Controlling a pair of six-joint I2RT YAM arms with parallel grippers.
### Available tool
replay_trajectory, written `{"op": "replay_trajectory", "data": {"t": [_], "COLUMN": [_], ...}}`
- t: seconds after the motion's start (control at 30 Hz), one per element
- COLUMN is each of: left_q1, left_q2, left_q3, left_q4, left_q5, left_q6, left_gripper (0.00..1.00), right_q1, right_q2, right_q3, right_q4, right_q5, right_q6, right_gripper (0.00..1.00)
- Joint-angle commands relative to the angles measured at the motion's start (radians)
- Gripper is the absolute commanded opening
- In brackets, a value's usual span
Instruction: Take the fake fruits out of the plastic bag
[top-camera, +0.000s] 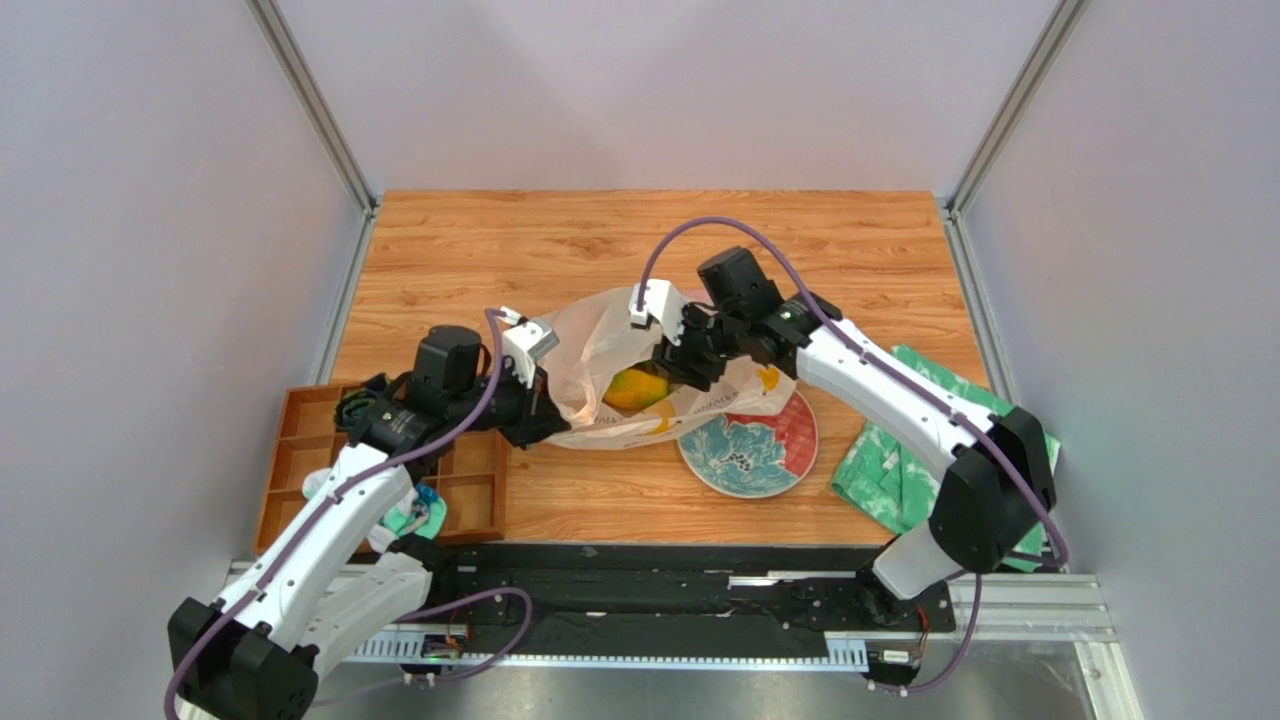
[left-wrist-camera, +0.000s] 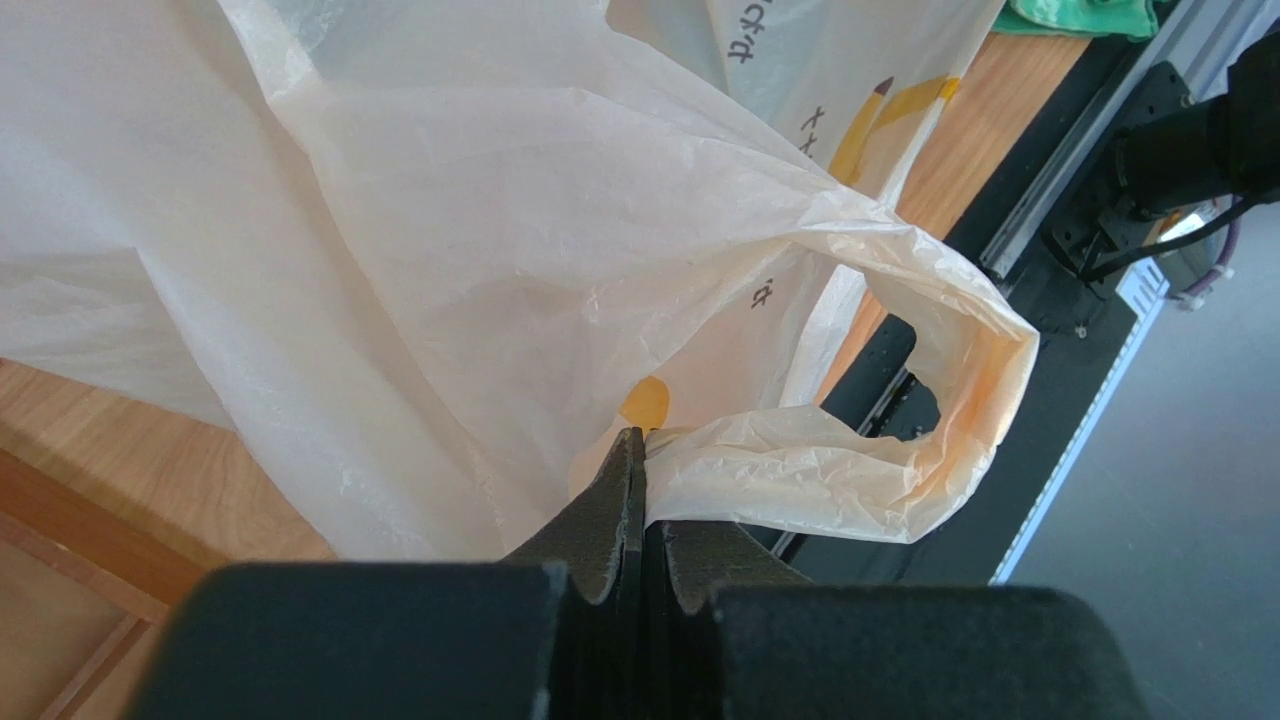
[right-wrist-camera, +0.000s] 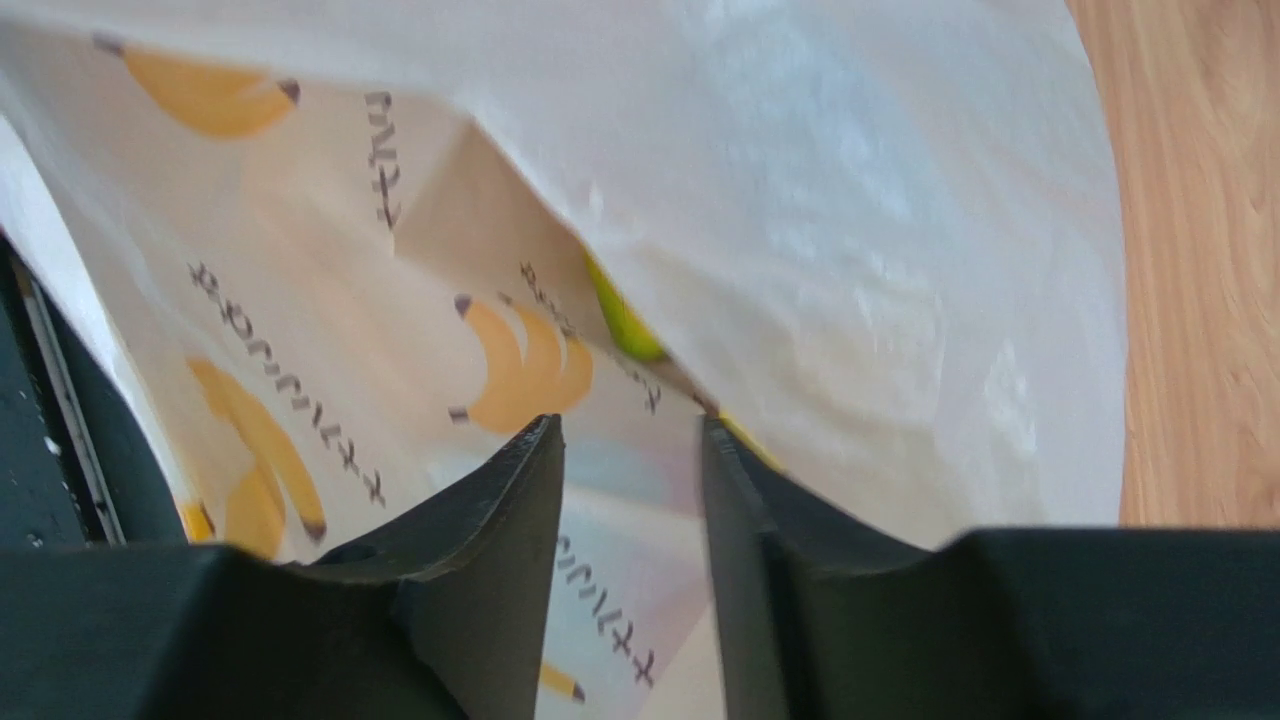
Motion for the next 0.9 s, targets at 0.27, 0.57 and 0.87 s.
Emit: {"op": "replay_trajectory", "data": {"t": [0.27, 0.57, 0.87], "left_q1": [0.029, 0.034, 0.034], "left_q2": [-0.031, -0.056, -0.038], "left_q3": [-0.044, -0.099, -0.102], "left_q4": [0.010, 0.023, 0.037], "left_q5": [0.007, 0.000, 0.032], "left_q6": [-0.049, -0.075, -0.068], "left_gripper": [0.00, 0.00, 0.00], "right_q1": [0.049, 0.088, 0.100], "right_q2": [0.367, 0.425, 0.548], "right_q3": [0.295, 0.297, 0.328], "right_q4": [-0.074, -0.040, -0.033], "right_q5": [0.002, 0.001, 0.067], "right_q6": [0.072, 0.097, 0.140], "right_gripper": [0.32, 0.82, 0.82]}}
